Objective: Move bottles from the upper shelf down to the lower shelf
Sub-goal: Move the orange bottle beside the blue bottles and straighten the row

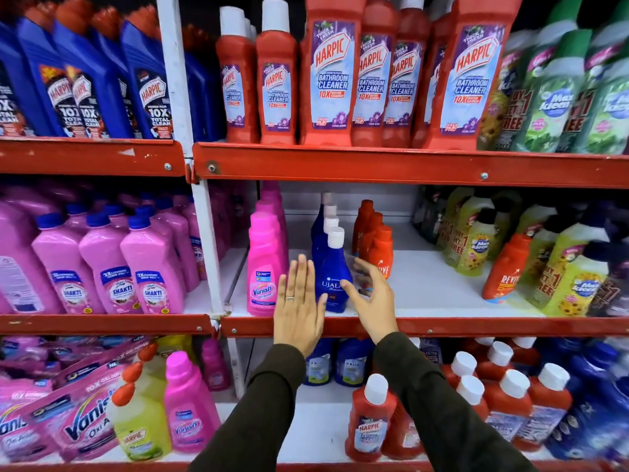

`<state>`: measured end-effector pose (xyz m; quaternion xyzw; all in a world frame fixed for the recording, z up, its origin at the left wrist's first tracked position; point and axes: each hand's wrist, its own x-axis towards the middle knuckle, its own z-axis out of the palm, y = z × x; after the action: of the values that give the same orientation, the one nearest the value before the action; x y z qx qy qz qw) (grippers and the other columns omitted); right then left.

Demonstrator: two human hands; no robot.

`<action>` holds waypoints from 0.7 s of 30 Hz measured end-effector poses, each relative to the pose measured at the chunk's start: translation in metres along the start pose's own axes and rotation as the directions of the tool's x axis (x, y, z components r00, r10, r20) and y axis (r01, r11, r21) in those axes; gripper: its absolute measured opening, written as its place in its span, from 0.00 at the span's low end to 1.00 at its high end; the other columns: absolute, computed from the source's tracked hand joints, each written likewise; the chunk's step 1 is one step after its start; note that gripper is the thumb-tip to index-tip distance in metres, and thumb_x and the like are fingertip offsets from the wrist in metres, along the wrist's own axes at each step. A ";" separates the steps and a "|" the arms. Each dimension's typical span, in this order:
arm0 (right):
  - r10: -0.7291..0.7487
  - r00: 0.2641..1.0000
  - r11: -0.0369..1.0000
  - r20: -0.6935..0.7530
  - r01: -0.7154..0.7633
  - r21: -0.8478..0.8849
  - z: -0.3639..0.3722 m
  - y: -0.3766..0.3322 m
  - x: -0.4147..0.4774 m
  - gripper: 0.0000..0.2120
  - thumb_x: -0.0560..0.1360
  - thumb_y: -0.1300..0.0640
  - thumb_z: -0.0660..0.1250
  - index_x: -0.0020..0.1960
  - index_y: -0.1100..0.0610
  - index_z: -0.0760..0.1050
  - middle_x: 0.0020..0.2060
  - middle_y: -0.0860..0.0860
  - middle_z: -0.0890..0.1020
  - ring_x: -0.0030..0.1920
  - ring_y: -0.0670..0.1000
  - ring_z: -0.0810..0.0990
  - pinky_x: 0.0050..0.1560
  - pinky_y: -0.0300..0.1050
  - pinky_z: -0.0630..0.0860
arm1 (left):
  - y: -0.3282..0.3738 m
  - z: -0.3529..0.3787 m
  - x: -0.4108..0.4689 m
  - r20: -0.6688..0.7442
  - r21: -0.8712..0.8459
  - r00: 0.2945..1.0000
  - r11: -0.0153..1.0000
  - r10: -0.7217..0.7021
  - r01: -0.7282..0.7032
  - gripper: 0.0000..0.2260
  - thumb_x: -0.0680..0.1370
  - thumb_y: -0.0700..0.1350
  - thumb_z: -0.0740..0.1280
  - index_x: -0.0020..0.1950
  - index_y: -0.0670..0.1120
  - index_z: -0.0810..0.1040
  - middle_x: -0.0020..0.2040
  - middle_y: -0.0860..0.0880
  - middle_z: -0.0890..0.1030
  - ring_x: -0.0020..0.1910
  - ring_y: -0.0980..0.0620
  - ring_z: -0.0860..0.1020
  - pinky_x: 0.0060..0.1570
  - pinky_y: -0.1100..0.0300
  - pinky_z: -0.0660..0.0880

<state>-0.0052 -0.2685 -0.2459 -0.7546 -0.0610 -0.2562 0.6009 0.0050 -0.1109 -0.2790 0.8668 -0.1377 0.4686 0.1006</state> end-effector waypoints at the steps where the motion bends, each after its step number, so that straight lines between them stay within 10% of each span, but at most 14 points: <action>1: -0.017 1.000 1.000 -0.019 0.017 -0.016 -0.006 0.000 0.000 0.23 0.76 0.56 0.73 0.70 0.52 0.73 0.63 0.45 0.79 0.63 0.43 0.78 0.61 0.38 0.78 | 0.010 0.001 0.004 0.003 -0.005 1.000 1.000 0.013 -0.013 0.35 0.84 0.52 0.51 0.82 0.40 0.34 0.82 0.43 0.31 0.82 0.48 0.33 0.81 0.50 0.40; 13: -0.188 0.912 0.959 -0.366 0.089 -0.270 -0.116 0.006 0.014 0.18 0.78 0.58 0.70 0.67 0.52 0.74 0.63 0.48 0.76 0.61 0.48 0.74 0.62 0.45 0.73 | 0.064 0.021 0.013 0.091 0.039 0.996 0.999 0.025 -0.029 0.28 0.81 0.48 0.53 0.78 0.35 0.64 0.79 0.37 0.64 0.78 0.39 0.68 0.79 0.49 0.46; 21: 0.022 0.751 0.893 -0.659 -0.311 -0.324 -0.213 0.021 0.064 0.35 0.81 0.55 0.66 0.80 0.65 0.53 0.79 0.63 0.58 0.80 0.61 0.55 0.78 0.51 0.53 | 0.059 0.038 0.009 0.030 0.036 0.999 0.998 0.042 -0.043 0.29 0.82 0.48 0.52 0.80 0.34 0.57 0.82 0.37 0.54 0.83 0.47 0.37 0.82 0.50 0.40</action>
<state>-0.0082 -0.4879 -0.2038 -0.7335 0.2723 -0.4484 0.4321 0.0200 -0.1798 -0.2893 0.8720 -0.1491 0.4606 0.0725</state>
